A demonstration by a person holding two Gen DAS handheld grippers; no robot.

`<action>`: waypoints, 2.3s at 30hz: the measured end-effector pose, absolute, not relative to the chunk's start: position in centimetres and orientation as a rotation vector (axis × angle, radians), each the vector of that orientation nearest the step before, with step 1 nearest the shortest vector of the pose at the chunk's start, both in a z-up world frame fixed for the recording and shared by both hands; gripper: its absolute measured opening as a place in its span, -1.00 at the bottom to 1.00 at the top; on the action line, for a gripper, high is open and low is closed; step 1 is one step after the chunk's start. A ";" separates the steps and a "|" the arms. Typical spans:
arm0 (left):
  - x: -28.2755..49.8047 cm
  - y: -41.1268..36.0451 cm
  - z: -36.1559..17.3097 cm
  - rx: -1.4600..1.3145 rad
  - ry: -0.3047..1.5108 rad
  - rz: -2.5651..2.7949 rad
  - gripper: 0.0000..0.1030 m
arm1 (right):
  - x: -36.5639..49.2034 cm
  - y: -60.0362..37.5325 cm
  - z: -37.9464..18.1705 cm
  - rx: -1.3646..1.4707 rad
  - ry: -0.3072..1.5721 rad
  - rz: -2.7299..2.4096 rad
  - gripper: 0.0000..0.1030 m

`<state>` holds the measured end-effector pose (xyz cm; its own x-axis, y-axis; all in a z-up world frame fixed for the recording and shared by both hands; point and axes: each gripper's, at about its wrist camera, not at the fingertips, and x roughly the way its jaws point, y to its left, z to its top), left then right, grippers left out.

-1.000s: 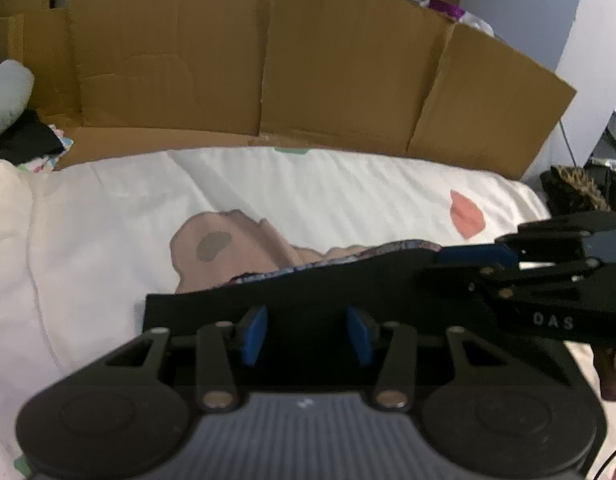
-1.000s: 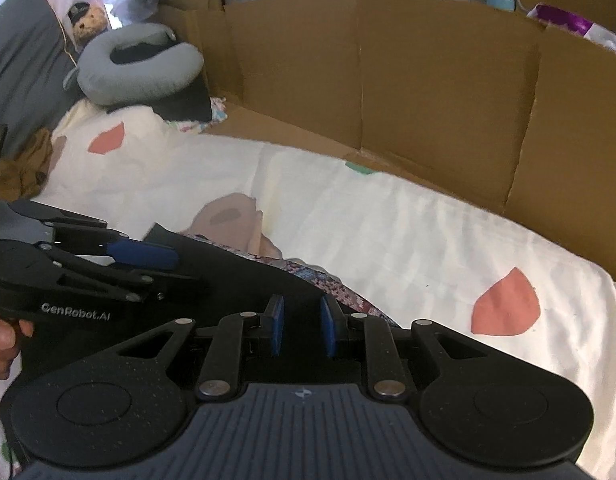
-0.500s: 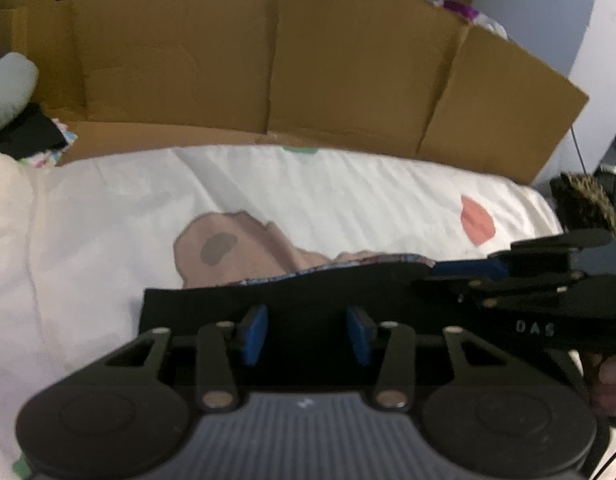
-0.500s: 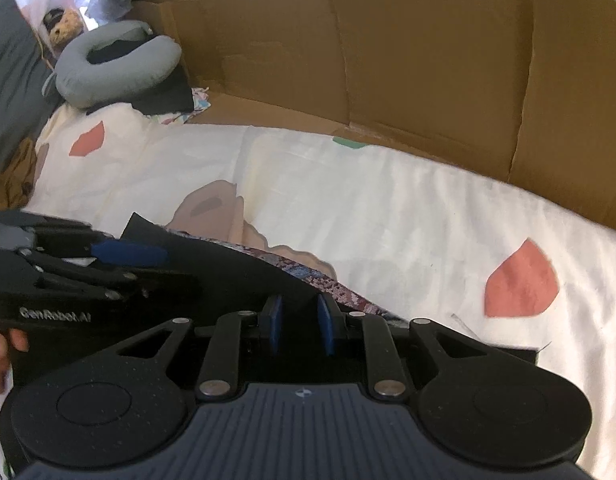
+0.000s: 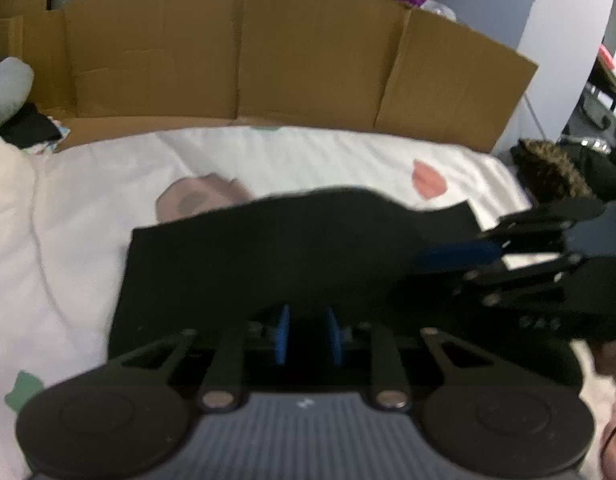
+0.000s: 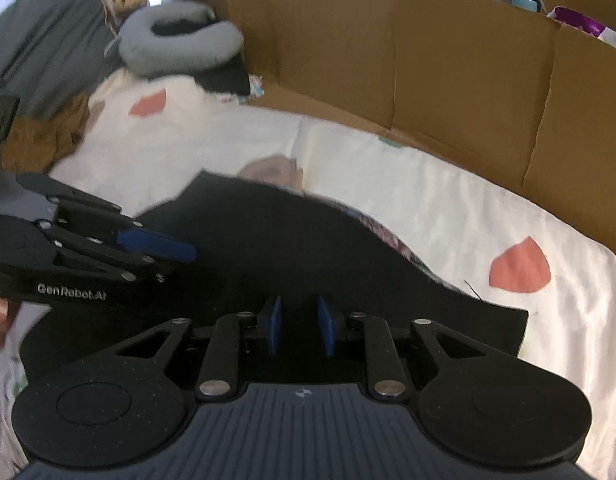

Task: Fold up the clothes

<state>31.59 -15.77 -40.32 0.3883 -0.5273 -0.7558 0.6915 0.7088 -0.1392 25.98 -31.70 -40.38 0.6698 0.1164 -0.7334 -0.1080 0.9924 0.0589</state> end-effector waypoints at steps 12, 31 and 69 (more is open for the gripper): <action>30.3 -10.7 -36.8 0.300 0.890 -0.718 -0.38 | 19.2 -36.1 -37.7 0.063 0.798 0.111 -0.46; 28.2 -13.7 -38.5 0.266 0.878 -0.751 -0.06 | 20.9 -30.0 -39.7 -0.002 0.841 0.138 -0.16; 24.7 -7.7 -41.2 0.182 1.014 -0.649 -0.04 | 16.2 -35.2 -41.1 0.038 0.871 -0.028 -0.21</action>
<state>24.65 -7.71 -41.24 0.3606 -0.4182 -0.8337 0.5813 0.7998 -0.1498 16.16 -35.18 -41.08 0.6438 -0.0096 -0.7651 0.0403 0.9990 0.0214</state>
